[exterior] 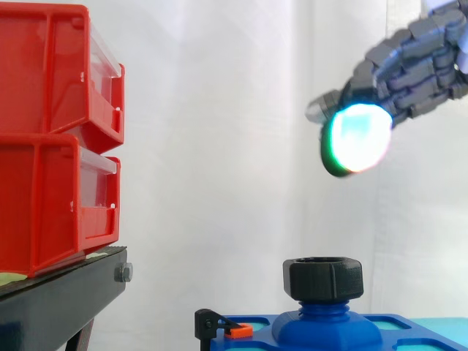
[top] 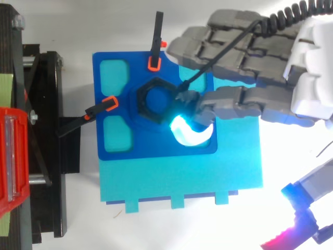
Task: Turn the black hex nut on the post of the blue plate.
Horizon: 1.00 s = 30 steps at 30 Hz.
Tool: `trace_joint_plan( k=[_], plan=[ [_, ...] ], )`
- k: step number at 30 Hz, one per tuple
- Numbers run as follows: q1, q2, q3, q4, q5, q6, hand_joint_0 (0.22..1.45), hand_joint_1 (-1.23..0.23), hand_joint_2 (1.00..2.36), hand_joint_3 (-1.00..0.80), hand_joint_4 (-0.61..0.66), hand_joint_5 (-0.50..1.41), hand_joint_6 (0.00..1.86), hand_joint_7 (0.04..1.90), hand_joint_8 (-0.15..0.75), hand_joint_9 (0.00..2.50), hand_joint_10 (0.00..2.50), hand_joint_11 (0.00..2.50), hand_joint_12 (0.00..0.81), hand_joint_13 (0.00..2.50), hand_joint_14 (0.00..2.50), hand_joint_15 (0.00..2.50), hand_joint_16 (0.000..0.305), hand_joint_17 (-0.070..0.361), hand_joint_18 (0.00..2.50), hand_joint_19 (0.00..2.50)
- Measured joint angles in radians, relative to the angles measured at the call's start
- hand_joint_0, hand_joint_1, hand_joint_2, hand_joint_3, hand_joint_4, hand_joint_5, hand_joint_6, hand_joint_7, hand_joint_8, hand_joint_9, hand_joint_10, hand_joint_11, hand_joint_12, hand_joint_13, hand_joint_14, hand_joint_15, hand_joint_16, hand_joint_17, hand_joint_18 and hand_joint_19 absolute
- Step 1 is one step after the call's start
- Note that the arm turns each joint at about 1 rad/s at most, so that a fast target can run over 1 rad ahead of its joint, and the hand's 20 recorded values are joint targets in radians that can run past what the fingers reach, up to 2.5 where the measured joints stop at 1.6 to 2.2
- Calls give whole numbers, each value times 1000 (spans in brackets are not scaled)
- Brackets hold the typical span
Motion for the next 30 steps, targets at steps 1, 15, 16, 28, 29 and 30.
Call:
trace_joint_plan(
  k=[1,15,16,28,29,30],
  plan=[
    [0,-5,1,20,0,1,326,-474,1000,-500,121,-291,501,672,183,0,0,0,374,0,0,0,58,129,0,0],
    [-4,-108,11,200,-29,32,499,-958,1000,-500,-197,-300,501,601,49,0,0,0,266,0,0,0,41,92,0,0],
    [-5,-117,12,214,-31,32,510,-955,1000,-500,-214,-300,501,600,46,0,0,0,262,0,0,0,40,90,0,0],
    [-35,-199,45,299,-70,24,532,-973,1000,-500,-232,-300,501,589,45,0,0,0,256,0,0,0,39,87,0,0],
    [-39,-202,46,302,-73,20,532,-971,1000,-500,-230,-300,501,589,46,0,0,0,254,0,0,0,39,87,0,0],
    [-42,-204,47,303,-75,16,528,-968,1000,-500,-227,-300,501,590,46,0,0,0,256,0,0,0,39,87,0,0]
  ],
)
